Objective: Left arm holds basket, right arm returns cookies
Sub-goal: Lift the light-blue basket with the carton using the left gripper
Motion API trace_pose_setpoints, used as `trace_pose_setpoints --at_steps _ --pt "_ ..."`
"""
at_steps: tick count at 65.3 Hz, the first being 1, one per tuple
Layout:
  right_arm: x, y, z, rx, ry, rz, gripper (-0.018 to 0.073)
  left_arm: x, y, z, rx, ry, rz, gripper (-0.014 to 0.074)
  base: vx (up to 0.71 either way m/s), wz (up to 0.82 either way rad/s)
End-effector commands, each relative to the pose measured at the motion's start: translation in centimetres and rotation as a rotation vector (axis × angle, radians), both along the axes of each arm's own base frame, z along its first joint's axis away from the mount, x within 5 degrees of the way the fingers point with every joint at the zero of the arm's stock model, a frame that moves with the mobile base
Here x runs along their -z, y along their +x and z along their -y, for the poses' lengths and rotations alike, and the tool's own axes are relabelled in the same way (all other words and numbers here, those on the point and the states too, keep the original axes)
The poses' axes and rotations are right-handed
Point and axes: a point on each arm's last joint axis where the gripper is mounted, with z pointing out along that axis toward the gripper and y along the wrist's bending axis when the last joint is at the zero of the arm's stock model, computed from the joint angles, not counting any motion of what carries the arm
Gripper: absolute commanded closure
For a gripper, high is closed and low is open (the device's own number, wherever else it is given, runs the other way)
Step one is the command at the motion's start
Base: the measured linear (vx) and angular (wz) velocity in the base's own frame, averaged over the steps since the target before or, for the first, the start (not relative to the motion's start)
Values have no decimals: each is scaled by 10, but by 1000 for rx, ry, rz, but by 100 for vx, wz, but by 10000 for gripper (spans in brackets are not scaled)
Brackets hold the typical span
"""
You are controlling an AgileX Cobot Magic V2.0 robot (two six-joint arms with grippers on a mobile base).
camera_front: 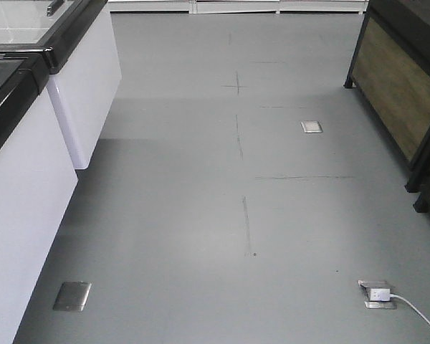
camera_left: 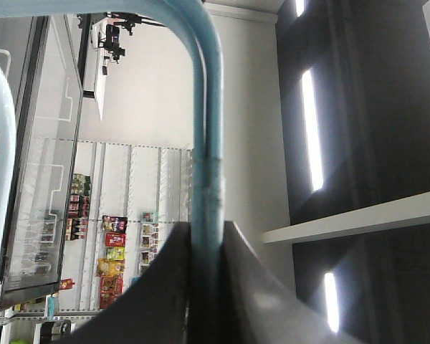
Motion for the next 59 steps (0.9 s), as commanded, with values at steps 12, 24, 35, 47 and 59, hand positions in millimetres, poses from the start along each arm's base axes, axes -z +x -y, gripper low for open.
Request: trace_pose_setpoints --at_steps 12,24,35,47,59 --pt "-1 0 0 1 -15 65 565 -26 -2 4 1 136 117 602 0 0" --pt "-1 0 0 1 -15 65 565 -37 -4 6 7 161 190 602 0 0" --pt "-1 0 0 1 -15 65 565 -60 1 10 36 199 258 602 0 0" --pt "-1 0 0 1 -15 65 565 -89 16 24 141 228 350 602 0 0" --pt "-1 0 0 1 -15 65 565 -98 29 46 271 227 387 602 0 0"
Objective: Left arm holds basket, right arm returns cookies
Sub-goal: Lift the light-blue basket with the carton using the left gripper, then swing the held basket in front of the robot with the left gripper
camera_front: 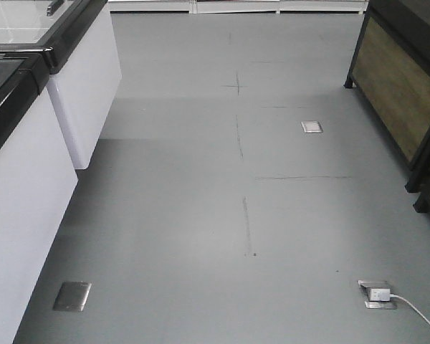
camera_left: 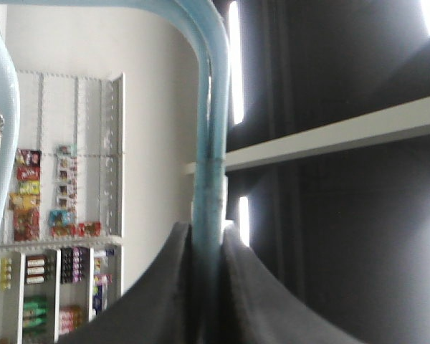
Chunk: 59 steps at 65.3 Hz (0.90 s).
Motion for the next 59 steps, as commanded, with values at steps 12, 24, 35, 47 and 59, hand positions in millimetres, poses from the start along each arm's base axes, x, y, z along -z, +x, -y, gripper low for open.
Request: trace_pose_setpoints --at_steps 12,24,35,47,59 --pt "-1 0 0 1 -15 65 565 -35 14 54 270 122 161 602 0 0" --pt "-1 0 0 1 -15 65 565 -28 32 97 477 97 160 602 0 0" --pt "-1 0 0 1 -15 65 565 -26 40 132 609 107 195 601 0 0" --pt "-1 0 0 1 -15 65 565 -24 43 168 744 137 194 601 0 0" --pt "-1 0 0 1 -15 65 565 -17 45 202 891 134 173 601 0 0"
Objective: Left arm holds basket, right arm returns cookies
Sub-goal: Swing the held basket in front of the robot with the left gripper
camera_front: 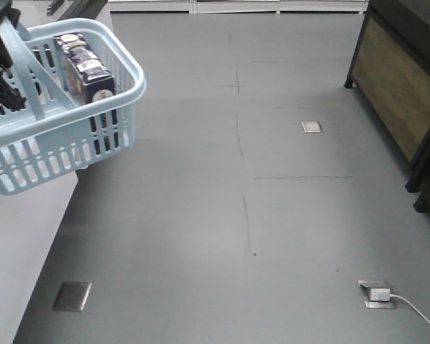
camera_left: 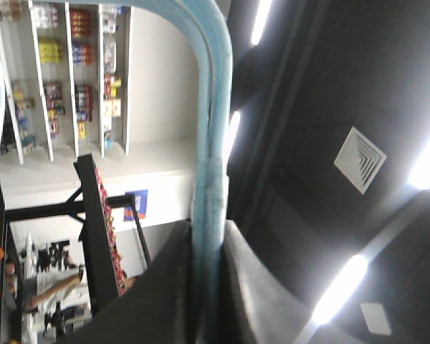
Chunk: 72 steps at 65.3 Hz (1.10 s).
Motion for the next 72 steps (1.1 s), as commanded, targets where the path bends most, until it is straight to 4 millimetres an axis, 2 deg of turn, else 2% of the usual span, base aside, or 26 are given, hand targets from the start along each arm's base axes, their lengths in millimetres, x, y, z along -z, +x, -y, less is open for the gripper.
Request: trace_pose_setpoints --at_steps 1,27,58,72 --pt "-1 0 0 1 -15 65 565 -31 -12 18 105 -52 182 601 0 0" --pt "-1 0 0 1 -15 65 565 -28 -20 63 261 -44 170 601 0 0" --pt "-1 0 0 1 -15 65 565 -25 -38 110 447 -31 156 601 0 0" --pt "-1 0 0 1 -15 65 565 2 -53 118 482 -62 69 601 0 0"
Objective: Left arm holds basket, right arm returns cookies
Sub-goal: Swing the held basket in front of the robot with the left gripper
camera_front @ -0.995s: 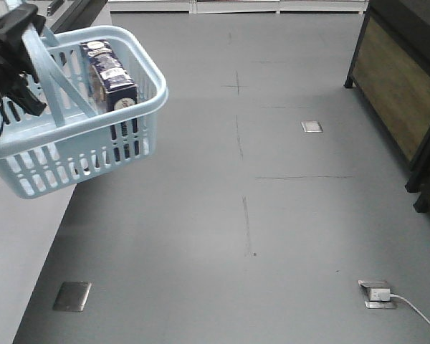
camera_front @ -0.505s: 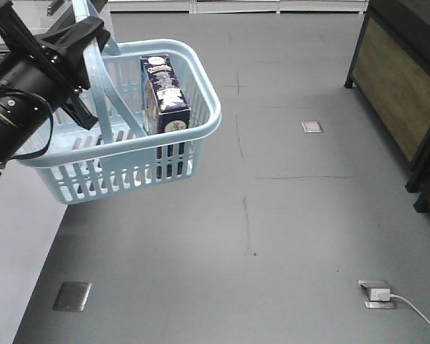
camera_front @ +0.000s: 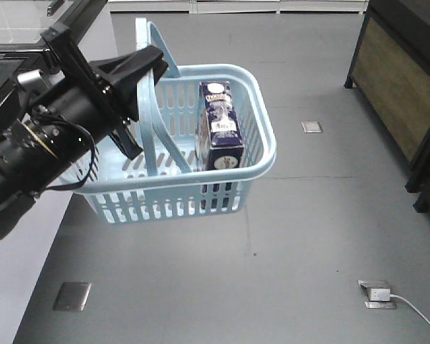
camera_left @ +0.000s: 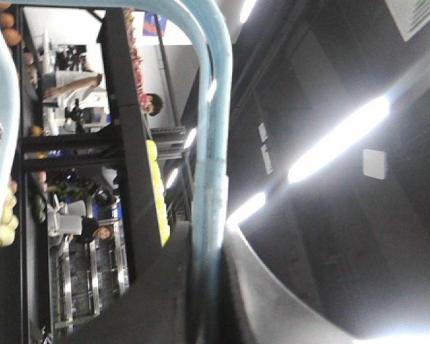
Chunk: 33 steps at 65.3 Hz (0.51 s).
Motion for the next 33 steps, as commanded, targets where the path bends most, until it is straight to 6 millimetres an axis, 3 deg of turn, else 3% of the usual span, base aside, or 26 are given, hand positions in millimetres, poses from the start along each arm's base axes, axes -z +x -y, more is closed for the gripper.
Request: trace_pose_setpoints --at_steps 1,16,33 --pt "-1 0 0 1 -15 65 565 -20 -20 -2 33 -140 95 601 0 0" --pt "-1 0 0 1 -15 65 565 2 -48 4 92 -183 63 601 0 0" --pt "-1 0 0 1 -15 65 565 0 -71 14 165 -189 93 601 0 0"
